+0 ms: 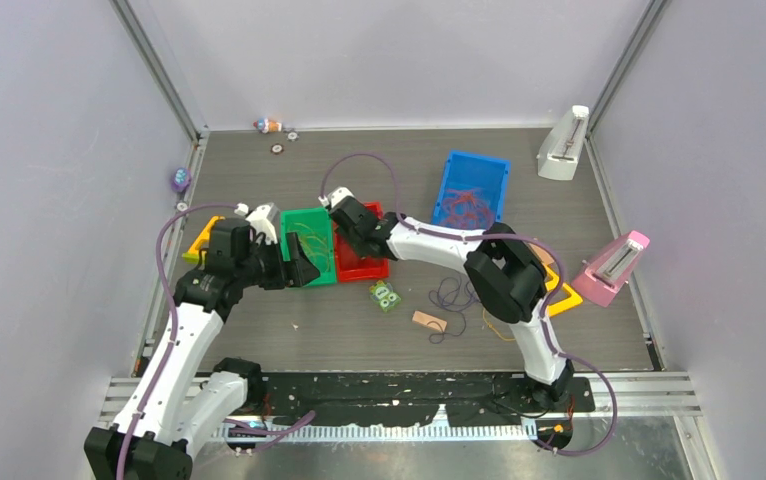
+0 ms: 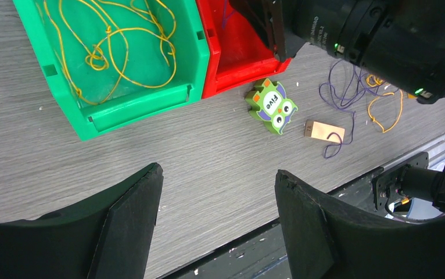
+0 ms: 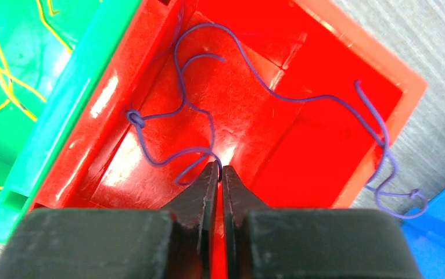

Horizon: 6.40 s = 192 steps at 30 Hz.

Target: Untangle the cables

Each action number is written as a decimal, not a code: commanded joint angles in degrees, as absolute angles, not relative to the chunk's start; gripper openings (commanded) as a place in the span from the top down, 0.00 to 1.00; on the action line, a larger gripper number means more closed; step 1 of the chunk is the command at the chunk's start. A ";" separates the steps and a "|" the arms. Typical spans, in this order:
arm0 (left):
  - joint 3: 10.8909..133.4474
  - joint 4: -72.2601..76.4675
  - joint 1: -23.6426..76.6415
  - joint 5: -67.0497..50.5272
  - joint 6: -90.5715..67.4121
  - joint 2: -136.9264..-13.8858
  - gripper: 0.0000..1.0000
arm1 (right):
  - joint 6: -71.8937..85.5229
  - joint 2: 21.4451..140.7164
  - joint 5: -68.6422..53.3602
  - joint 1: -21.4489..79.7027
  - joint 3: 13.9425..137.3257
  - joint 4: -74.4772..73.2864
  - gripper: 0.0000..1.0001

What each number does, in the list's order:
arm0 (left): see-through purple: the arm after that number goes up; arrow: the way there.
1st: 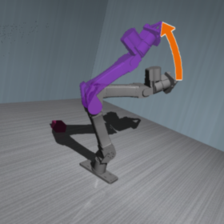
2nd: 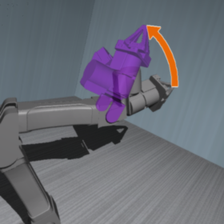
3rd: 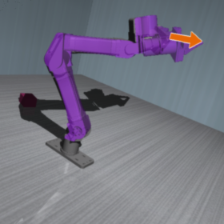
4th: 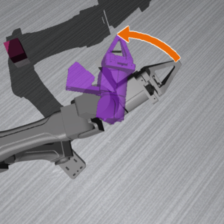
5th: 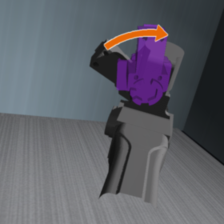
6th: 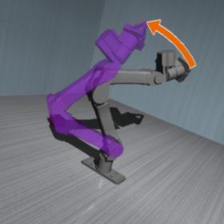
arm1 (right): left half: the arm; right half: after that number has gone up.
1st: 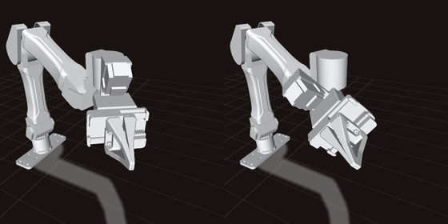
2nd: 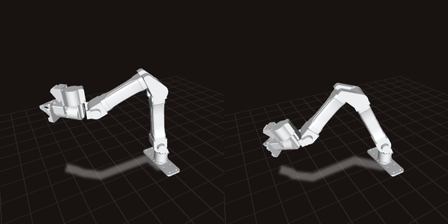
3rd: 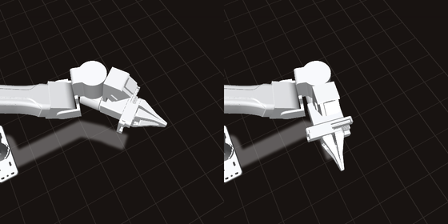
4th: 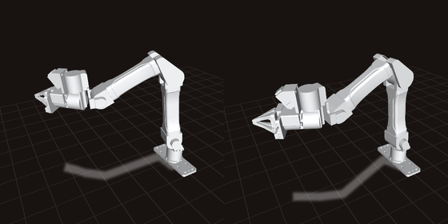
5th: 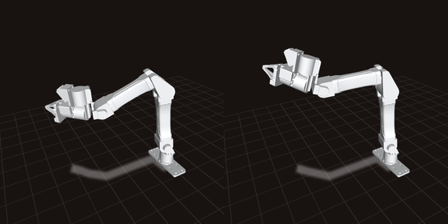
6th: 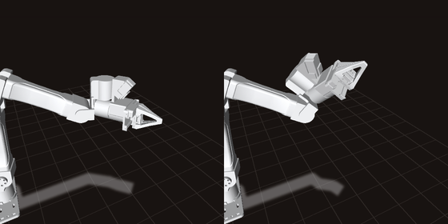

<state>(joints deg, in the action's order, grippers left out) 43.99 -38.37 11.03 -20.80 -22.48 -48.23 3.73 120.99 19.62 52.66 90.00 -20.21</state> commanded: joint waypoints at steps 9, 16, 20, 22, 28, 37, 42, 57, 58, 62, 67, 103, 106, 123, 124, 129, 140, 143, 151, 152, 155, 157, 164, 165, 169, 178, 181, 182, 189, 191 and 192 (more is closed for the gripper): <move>44.09 -37.42 11.23 -20.66 -21.73 -48.23 0.27 | 4.36 107.33 19.98 52.26 89.80 -21.10 0.44; 43.97 -37.45 11.29 -20.89 -21.45 -47.83 0.27 | 4.82 97.80 11.25 47.88 82.54 -19.50 0.28; 43.58 -37.05 11.22 -21.22 -21.36 -47.27 0.26 | 4.16 93.82 2.90 41.75 79.84 -19.47 0.21; 43.75 -36.94 11.25 -21.36 -21.31 -47.33 0.25 | 4.00 93.04 1.14 39.67 79.36 -19.40 0.15; 43.70 -36.91 11.21 -22.12 -21.44 -47.37 0.25 | 2.45 96.24 -6.59 34.96 82.87 -20.28 0.10; 43.37 -36.67 11.21 -23.11 -21.37 -47.20 0.25 | -8.64 108.38 -21.73 30.46 95.16 -26.75 0.09; 43.34 -36.46 11.23 -23.20 -21.44 -47.37 0.25 | -3.17 115.00 -31.24 26.91 101.43 -26.95 0.09; 43.17 -36.18 11.25 -23.59 -21.61 -47.80 0.26 | -2.22 123.65 -47.11 25.83 103.56 -23.83 0.07; 43.16 -36.13 11.25 -23.65 -21.62 -47.88 0.26 | -2.53 123.79 -47.38 25.79 103.37 -23.93 0.07; 43.33 -36.08 11.25 -23.92 -21.61 -48.05 0.26 | -2.27 124.70 -48.92 25.83 102.79 -24.24 0.09; 43.34 -36.03 11.25 -23.99 -21.71 -47.89 0.26 | -2.28 121.61 -45.99 26.22 96.99 -23.69 0.11; 42.85 -36.29 11.25 -23.72 -21.73 -47.08 0.26 | -1.35 114.40 -40.12 27.84 91.14 -25.22 0.91; 42.85 -36.27 11.25 -23.76 -21.71 -47.05 0.26 | -1.26 114.09 -40.21 27.94 91.07 -25.18 0.94; 42.72 -36.39 11.27 -23.73 -21.54 -46.79 0.26 | -0.33 110.91 -39.86 25.99 89.93 -23.58 0.18; 42.72 -36.34 11.25 -23.72 -21.47 -46.76 0.26 | -0.08 110.96 -40.19 25.65 89.70 -23.08 0.16; 42.47 -35.96 11.25 -24.10 -21.27 -46.19 0.25 | 1.02 114.04 -44.16 22.61 90.57 -20.26 0.08; 42.10 -35.72 11.25 -24.19 -20.86 -45.53 0.24 | 5.88 122.36 -52.58 21.99 91.30 -15.59 0.04; 41.95 -35.60 11.25 -24.29 -20.87 -45.50 0.24 | 6.71 122.30 -52.51 22.57 89.15 -13.44 0.05; 41.84 -35.41 11.25 -24.73 -20.92 -45.39 0.24 | 6.25 120.53 -52.84 24.15 83.11 -10.65 0.05; 41.84 -35.44 11.25 -24.72 -20.90 -45.43 0.24 | 6.64 120.12 -53.01 24.25 82.25 -9.49 0.05; 41.84 -35.37 11.25 -24.75 -20.79 -45.55 0.24 | 7.19 117.68 -53.78 24.82 78.13 -7.16 0.04; 41.88 -35.42 11.25 -24.91 -20.78 -45.66 0.24 | 7.43 116.43 -54.25 25.20 76.43 -5.92 0.04; 41.78 -35.51 11.25 -24.87 -20.82 -45.31 0.24 | 7.45 113.66 -55.36 25.57 74.21 -5.44 0.10; 41.75 -35.58 11.25 -24.86 -20.83 -45.26 0.24 | 7.40 113.23 -55.45 25.57 74.15 -5.51 0.12; 41.66 -35.80 11.25 -24.78 -20.77 -45.01 0.24 | 7.14 111.66 -55.28 25.58 73.76 -6.06 0.26; 41.69 -36.12 11.25 -24.74 -20.74 -44.44 0.24 | 6.34 110.14 -52.97 25.58 74.75 -9.48 0.60; 41.79 -36.29 11.25 -24.63 -20.74 -44.41 0.24 | 6.18 109.66 -52.12 25.58 75.24 -10.38 0.72; 41.71 -36.25 11.25 -24.61 -20.74 -44.45 0.24 | 6.12 109.48 -51.94 25.53 75.41 -11.10 0.75; 41.84 -36.30 11.25 -24.62 -20.74 -44.72 0.24 | 3.99 108.32 -47.00 26.52 78.83 -16.89 0.85; 41.84 -36.21 11.25 -24.67 -20.70 -44.71 0.24 | 2.81 108.21 -42.72 27.84 81.18 -20.69 0.88; 41.87 -36.21 11.25 -24.63 -20.76 -44.69 0.24 | 1.84 108.20 -40.96 28.42 82.20 -23.50 0.88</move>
